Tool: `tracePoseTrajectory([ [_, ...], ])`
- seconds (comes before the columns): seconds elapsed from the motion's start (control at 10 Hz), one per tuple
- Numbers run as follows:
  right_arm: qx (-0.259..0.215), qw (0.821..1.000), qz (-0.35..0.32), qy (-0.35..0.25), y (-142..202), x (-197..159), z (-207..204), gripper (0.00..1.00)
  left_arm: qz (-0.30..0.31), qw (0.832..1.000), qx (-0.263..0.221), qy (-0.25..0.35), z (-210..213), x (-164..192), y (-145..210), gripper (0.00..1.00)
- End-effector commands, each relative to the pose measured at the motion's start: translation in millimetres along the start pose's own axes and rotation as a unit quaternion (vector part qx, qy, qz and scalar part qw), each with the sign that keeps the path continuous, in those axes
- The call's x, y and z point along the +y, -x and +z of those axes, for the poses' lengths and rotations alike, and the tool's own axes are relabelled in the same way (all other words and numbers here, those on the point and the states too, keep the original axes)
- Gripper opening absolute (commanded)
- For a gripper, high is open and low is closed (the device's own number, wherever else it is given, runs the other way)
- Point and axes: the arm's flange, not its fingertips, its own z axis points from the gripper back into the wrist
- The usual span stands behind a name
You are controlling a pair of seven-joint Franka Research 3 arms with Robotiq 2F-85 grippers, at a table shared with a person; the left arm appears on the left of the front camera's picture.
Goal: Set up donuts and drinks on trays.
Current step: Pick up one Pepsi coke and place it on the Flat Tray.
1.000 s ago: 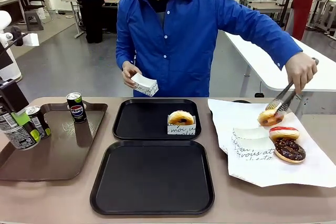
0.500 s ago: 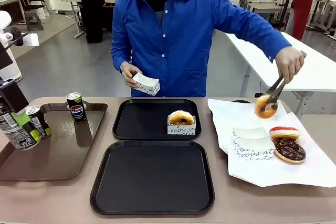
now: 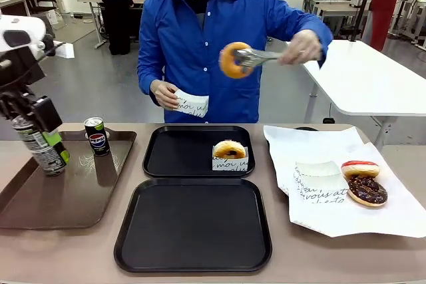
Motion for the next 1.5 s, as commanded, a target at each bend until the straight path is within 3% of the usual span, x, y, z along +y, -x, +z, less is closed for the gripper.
tracePoseTrajectory([
  [0.0, -0.008, 1.0, 0.008, -0.014, -2, 2, -1, 1.0, 0.008, 0.999, -0.005, -0.036, -14, 0, -27, 0.59],
  [0.3, -0.008, 1.0, 0.008, -0.014, -2, 2, -1, 1.0, 0.024, 0.998, -0.021, -0.052, -38, 11, -62, 0.59],
  [0.4, -0.008, 1.0, 0.008, -0.014, -2, 2, -1, 1.0, 0.027, 0.999, -0.002, -0.035, -37, 12, -58, 0.59],
  [1.0, -0.008, 1.0, 0.008, -0.014, -2, 2, -1, 1.0, 0.012, 0.999, -0.011, -0.039, -44, 8, -56, 0.59],
  [1.4, -0.008, 1.0, 0.008, -0.014, -2, 2, -1, 1.0, -0.027, 0.998, -0.049, -0.019, -81, 5, -119, 0.59],
])
